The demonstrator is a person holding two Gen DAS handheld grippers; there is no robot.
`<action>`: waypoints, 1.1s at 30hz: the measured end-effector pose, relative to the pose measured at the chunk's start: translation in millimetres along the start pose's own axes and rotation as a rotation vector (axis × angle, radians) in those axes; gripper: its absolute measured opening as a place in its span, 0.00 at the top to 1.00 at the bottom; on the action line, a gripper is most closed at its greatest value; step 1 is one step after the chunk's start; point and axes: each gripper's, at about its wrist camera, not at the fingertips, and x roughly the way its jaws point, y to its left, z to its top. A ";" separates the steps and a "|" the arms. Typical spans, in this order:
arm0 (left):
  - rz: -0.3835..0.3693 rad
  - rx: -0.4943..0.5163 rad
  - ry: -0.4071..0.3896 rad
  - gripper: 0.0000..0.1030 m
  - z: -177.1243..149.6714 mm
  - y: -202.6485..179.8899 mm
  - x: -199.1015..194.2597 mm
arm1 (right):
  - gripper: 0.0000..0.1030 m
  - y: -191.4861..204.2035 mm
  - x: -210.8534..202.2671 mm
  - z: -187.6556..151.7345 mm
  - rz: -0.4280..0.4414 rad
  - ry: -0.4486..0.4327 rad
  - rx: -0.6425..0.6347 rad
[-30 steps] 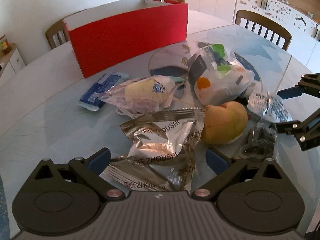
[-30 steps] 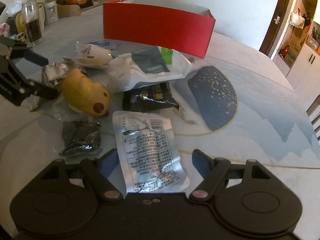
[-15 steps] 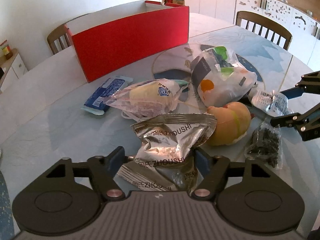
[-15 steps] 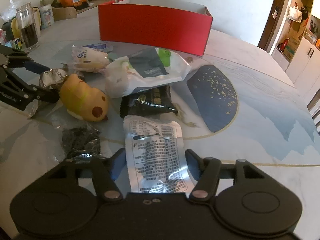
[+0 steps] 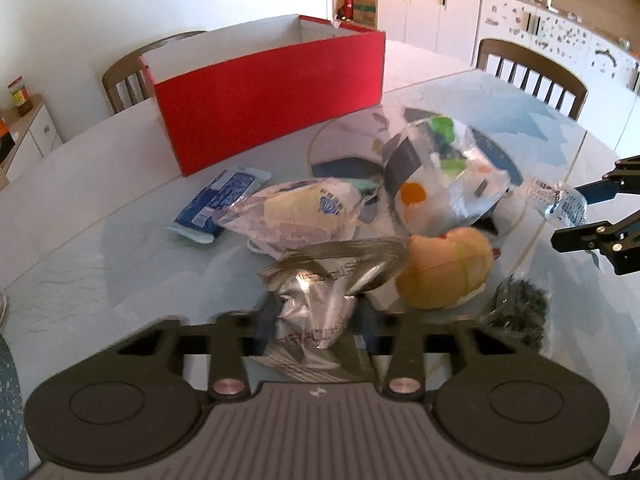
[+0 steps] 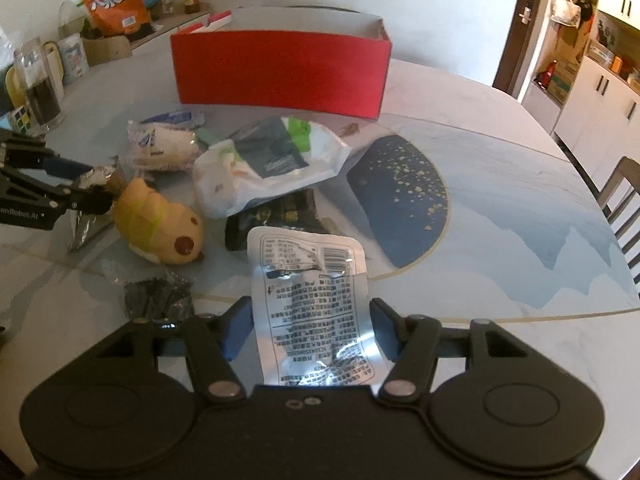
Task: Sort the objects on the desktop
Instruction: 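Grasp the silver foil bag with the left tool while the right tool grasps the clear printed sachet, then carry the foil bag and the sachet with both tools over the red box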
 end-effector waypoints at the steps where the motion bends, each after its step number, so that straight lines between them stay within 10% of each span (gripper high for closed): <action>1: 0.011 -0.006 0.006 0.68 1.2 0.2 0.1 | 0.39 -1.4 -2.4 1.3 0.001 -0.004 0.010; 33: 0.015 -0.071 -0.066 0.69 58.1 16.5 -51.3 | 0.39 -7.1 -54.5 76.1 -0.013 -0.085 0.051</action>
